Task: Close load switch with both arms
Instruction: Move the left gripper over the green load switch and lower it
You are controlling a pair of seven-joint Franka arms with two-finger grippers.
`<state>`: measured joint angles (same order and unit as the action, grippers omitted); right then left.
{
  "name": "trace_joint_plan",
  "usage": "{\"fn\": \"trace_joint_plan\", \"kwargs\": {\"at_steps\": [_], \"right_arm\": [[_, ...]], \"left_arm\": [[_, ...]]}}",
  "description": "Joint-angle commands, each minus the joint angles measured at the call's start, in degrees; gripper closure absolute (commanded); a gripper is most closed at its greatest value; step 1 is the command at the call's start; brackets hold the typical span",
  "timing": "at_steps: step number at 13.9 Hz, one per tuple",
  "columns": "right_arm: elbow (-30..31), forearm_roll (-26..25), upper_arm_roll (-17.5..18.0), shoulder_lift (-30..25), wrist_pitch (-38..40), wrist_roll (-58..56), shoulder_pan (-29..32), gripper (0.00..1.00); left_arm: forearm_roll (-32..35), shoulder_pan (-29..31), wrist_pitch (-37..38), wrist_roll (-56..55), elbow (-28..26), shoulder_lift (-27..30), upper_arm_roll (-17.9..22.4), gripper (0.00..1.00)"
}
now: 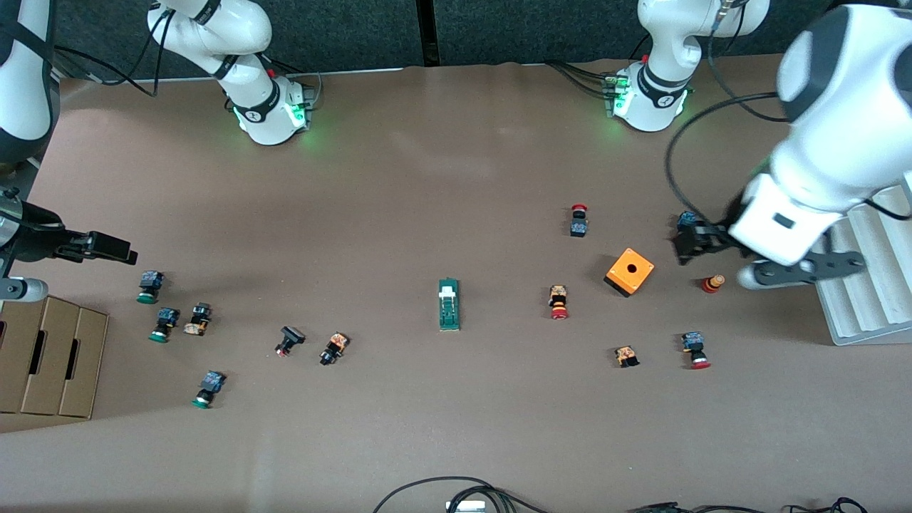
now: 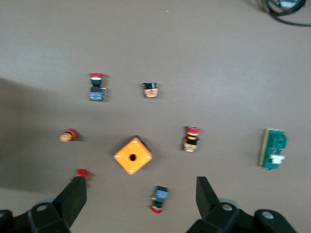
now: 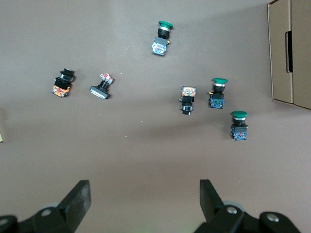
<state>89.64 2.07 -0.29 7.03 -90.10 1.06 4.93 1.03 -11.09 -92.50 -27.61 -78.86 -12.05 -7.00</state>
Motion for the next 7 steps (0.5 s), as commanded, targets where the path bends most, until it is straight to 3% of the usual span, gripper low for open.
{"fn": "trace_joint_plan", "kwargs": {"at_steps": [1, 7], "right_arm": [[-1.04, -0.49, 0.38, 1.4, -0.6, 0.08, 1.22, 0.0], [-0.96, -0.05, 0.46, 3.33, -1.04, -0.1, 2.19, 0.0]], "left_arm": [[0.02, -5.06, -3.8, -11.47, -0.06, -0.78, 0.23, 0.01], [4.22, -15.44, -14.62, -25.37, -1.2, -5.79, 0.41, 0.01]]}}
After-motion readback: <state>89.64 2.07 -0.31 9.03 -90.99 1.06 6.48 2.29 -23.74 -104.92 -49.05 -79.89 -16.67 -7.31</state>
